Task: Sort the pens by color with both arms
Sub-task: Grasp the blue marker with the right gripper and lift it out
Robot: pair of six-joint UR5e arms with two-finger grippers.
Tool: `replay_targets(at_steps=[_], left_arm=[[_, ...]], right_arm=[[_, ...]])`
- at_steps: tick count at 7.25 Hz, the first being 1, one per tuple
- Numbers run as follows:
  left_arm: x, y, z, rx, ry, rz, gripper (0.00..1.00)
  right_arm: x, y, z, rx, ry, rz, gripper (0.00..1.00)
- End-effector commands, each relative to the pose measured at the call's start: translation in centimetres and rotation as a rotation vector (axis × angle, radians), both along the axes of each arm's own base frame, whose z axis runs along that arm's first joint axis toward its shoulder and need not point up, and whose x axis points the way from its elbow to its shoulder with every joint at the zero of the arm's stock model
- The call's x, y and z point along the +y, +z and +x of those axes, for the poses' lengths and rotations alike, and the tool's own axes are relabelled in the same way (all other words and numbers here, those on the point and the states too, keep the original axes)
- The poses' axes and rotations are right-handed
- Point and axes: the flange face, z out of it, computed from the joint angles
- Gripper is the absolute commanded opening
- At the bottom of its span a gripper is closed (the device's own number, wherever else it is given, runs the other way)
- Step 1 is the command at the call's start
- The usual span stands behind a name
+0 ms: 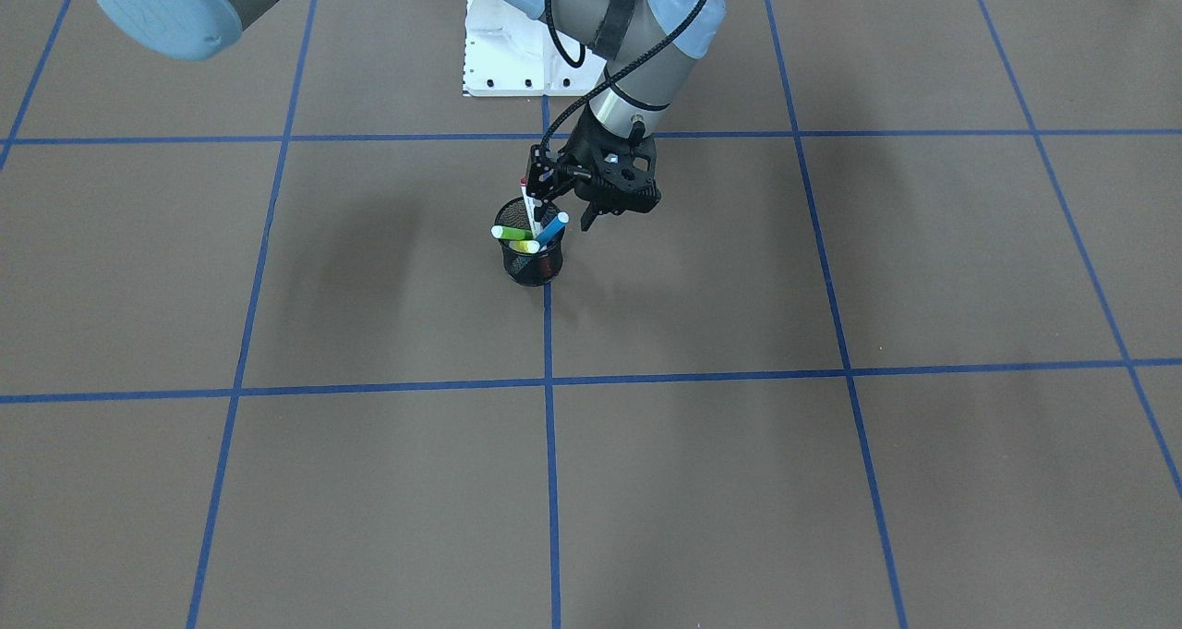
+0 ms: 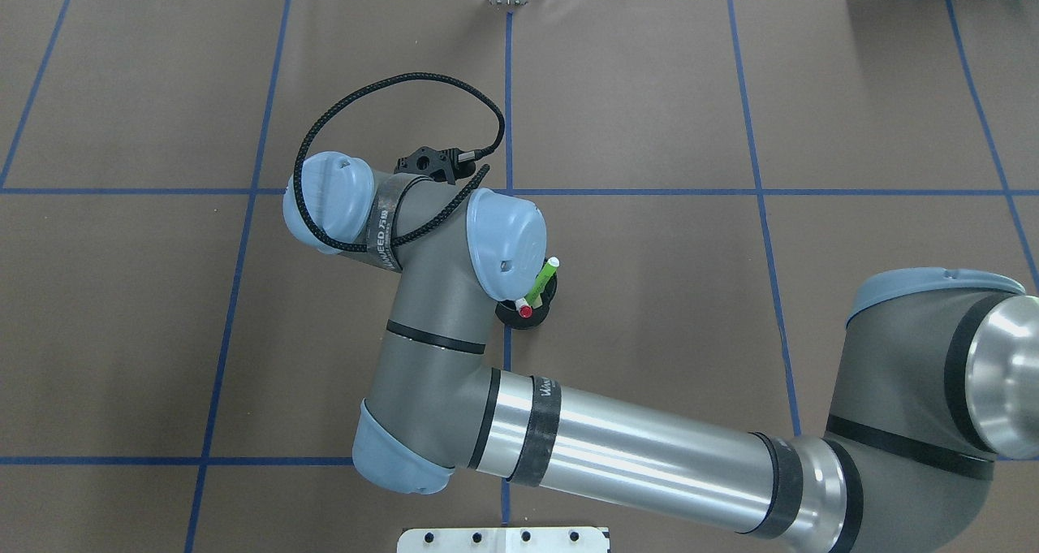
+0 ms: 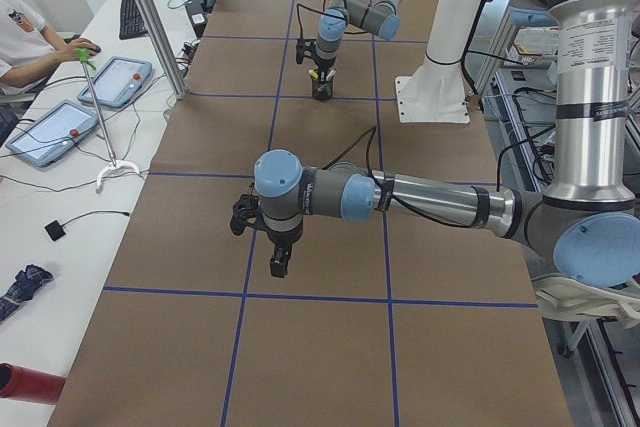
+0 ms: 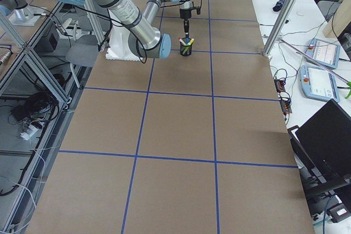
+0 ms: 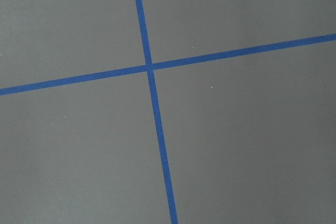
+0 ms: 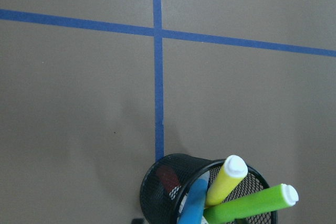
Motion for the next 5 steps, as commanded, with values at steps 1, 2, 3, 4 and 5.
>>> replay_targets(at_steps=[1, 2, 3, 4, 5], left_arm=[[0.0, 0.1, 0.0, 0.000, 0.000, -0.002, 1.00], [0.0, 0.1, 0.0, 0.000, 0.000, -0.002, 1.00], [0.0, 0.1, 0.0, 0.000, 0.000, -0.002, 1.00], [0.0, 0.1, 0.0, 0.002, 0.000, -0.002, 1.00], [0.0, 0.1, 0.0, 0.002, 0.000, -0.002, 1.00]], right_arm=[[-0.1, 0.3, 0.1, 0.007, 0.000, -0.002, 0.01], [0.0, 0.0, 0.2, 0.003, 0.000, 0.000, 0.00], [0.2, -0.6, 0.9, -0.001, -0.001, 0.002, 0.00], [0.9, -2.4, 3.3, 0.001, -0.031, 0.019, 0.00], [1.5, -3.7, 5.0, -0.016, -0.031, 0.027, 0.00]])
